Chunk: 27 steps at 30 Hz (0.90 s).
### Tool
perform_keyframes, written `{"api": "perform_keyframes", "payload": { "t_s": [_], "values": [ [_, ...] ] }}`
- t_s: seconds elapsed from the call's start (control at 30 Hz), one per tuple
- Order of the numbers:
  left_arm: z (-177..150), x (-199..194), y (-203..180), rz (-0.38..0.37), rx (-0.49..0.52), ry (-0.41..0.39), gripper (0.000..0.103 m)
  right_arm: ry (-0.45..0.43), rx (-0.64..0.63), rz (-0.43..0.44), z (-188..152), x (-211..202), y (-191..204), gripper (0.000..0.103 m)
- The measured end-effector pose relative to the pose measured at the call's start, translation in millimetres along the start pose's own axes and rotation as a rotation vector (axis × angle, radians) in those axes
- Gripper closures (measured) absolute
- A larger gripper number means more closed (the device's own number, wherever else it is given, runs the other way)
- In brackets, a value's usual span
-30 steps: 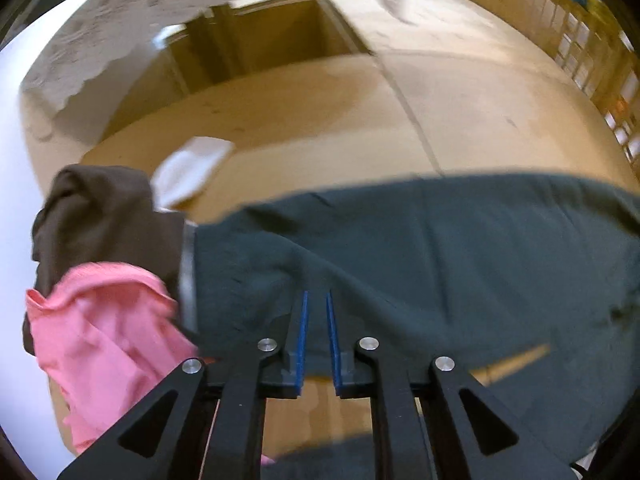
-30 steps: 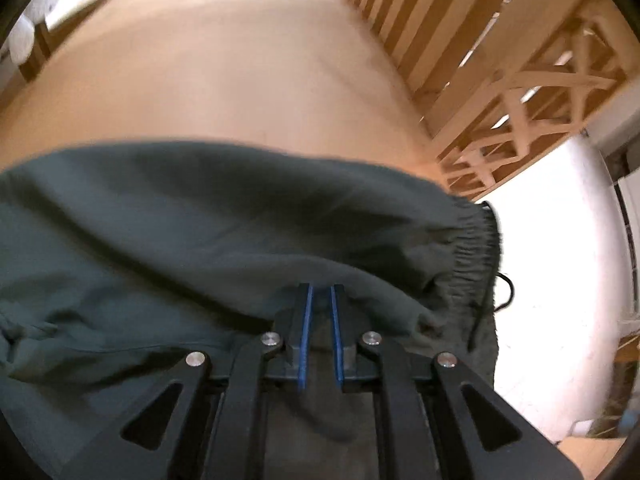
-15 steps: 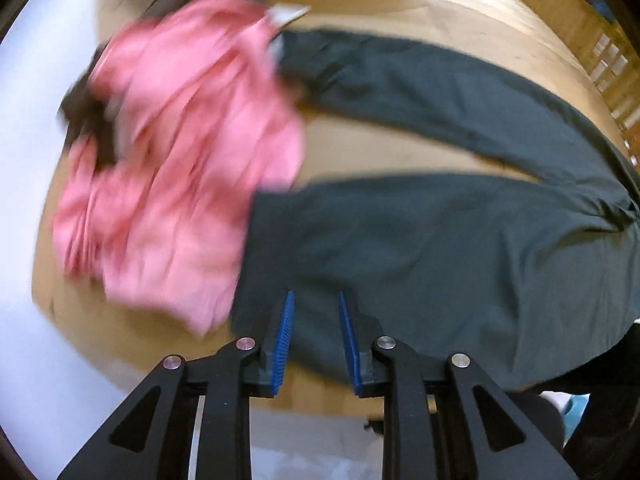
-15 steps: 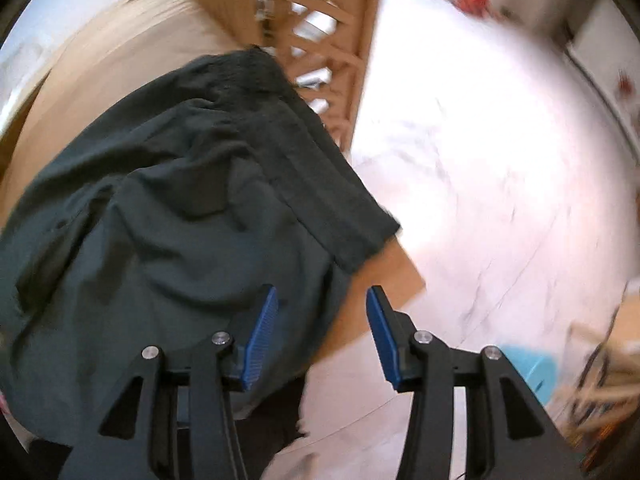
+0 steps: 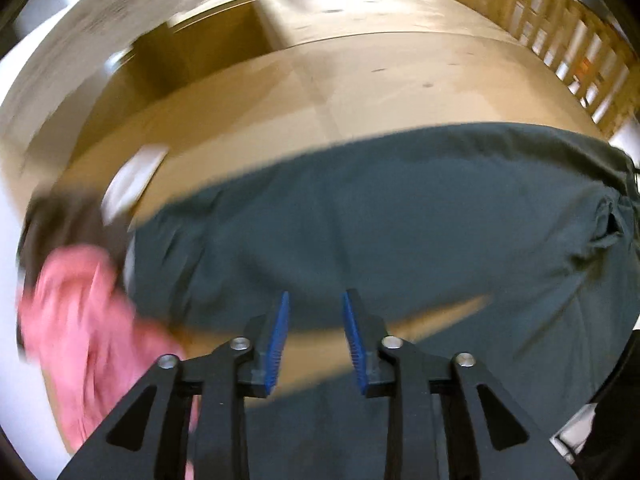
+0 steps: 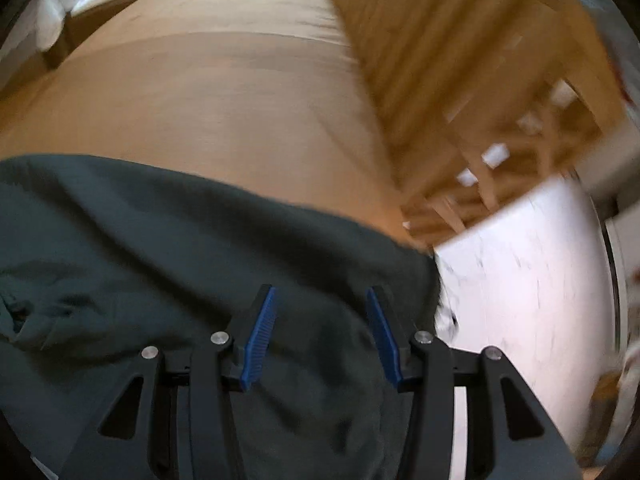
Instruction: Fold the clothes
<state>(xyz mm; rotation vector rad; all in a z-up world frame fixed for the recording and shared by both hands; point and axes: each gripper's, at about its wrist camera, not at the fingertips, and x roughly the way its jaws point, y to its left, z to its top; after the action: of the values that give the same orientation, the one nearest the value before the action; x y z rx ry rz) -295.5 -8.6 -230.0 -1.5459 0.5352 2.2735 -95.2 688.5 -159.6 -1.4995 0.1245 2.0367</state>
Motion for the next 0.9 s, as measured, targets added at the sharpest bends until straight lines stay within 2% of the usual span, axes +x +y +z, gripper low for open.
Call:
{"api": "perform_keyframes", "payload": {
  "t_s": [0.1,0.2,0.27,0.33,0.47,0.6,0.8,0.87,0.9],
  "values": [
    [48,28,-32,-0.002,0.145,-0.001,0.073,0.033,-0.151,0.041,22,17,19,0.056],
    [72,46,-53,-0.021,0.241,0.008,0.072,0.071,-0.239,0.099,34,37,24,0.056],
    [88,59,-62,-0.034,0.289,0.013,0.072,0.085,-0.260,0.153,41,48,22,0.056],
    [96,69,-63,-0.080,0.309,0.030,0.072,0.088,-0.267,0.188,45,53,18,0.056],
    [97,82,-63,-0.093,0.359,0.054,0.072,0.096,-0.289,0.229,51,62,11,0.052],
    [99,88,-63,-0.132,0.366,0.072,0.072,0.119,-0.314,0.277,56,69,8,0.052],
    [98,99,-69,-0.139,0.397,0.093,0.073,0.129,-0.372,0.277,54,76,19,0.051],
    [98,98,-72,-0.147,0.407,0.097,0.079,0.133,-0.371,0.297,53,76,20,0.053],
    [97,98,-72,-0.150,0.410,0.101,0.091,0.135,-0.369,0.309,52,75,21,0.066]
  ]
}}
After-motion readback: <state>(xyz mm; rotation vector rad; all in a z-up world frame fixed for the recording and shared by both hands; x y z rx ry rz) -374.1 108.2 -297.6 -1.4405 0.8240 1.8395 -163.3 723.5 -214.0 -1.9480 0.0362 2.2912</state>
